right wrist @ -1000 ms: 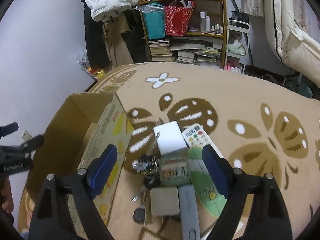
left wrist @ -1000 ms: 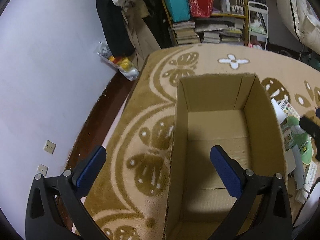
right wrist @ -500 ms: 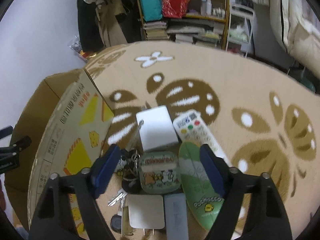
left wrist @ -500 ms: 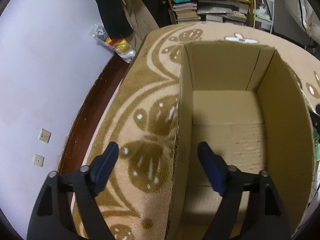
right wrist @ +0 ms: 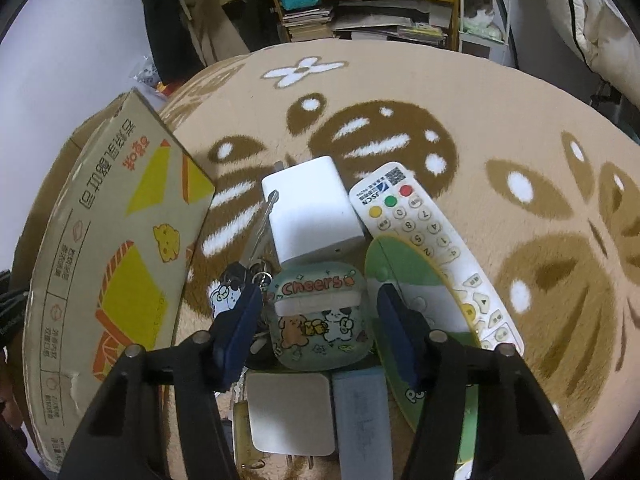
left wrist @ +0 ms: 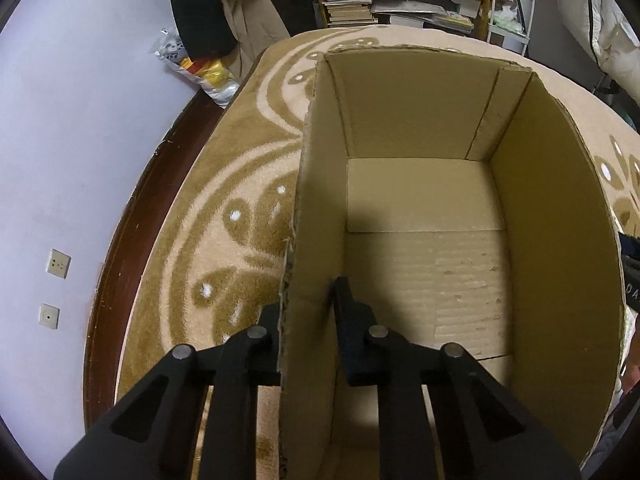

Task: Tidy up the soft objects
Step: 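Lower the right gripper onto the green cartoon earbud case and close, then lift the earbud case with keys and drop it into the box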

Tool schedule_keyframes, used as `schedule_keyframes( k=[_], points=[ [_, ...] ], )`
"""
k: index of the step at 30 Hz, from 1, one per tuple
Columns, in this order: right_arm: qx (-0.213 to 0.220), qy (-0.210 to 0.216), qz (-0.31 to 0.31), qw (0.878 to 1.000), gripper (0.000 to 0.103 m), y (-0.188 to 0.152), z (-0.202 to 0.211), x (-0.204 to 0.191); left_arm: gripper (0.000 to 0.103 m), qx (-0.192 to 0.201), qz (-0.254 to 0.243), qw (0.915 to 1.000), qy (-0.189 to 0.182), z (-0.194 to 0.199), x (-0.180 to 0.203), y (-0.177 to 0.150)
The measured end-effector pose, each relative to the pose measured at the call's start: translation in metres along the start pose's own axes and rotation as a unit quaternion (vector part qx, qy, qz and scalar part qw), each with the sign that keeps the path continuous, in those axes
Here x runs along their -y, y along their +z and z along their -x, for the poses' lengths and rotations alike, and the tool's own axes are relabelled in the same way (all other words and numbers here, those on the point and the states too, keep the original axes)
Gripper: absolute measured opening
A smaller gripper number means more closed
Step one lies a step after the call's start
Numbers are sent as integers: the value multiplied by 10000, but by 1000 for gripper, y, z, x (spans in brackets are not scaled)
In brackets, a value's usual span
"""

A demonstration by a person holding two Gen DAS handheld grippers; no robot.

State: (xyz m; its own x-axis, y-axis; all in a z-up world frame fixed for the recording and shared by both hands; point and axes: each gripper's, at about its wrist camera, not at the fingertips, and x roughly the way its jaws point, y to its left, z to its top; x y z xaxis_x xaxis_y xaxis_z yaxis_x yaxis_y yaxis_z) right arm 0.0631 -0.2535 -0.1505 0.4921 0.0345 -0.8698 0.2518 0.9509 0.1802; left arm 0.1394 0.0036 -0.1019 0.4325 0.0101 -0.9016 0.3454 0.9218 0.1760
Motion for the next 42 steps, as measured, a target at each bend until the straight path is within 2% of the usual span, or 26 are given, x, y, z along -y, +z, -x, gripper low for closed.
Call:
schedule_keyframes(
  k=[13, 20, 24, 29, 37, 42],
  points=[
    [-91, -76, 137, 9998, 65, -6, -5, -8, 16, 77, -33, 9999, 63, 0, 2, -3],
    [-2, -225, 147, 9996, 63, -5, -4, -12, 17, 91, -52, 9999, 119, 1, 2, -3],
    [350, -390, 220, 9984, 63, -3, 10, -15, 17, 103, -68, 9998, 146, 2, 4, -3],
    [882, -271, 299, 9953, 63, 5, 37, -24, 17, 109, -59, 9998, 153, 2, 4, -3],
    [1594, 122, 763, 9842, 63, 12, 82, -61, 17, 84, -93, 9997, 204, 4, 6, -3],
    [1855, 424, 983, 9768, 63, 9, 106, -84, 16, 58, -72, 9997, 229, 4, 7, -2]
  ],
)
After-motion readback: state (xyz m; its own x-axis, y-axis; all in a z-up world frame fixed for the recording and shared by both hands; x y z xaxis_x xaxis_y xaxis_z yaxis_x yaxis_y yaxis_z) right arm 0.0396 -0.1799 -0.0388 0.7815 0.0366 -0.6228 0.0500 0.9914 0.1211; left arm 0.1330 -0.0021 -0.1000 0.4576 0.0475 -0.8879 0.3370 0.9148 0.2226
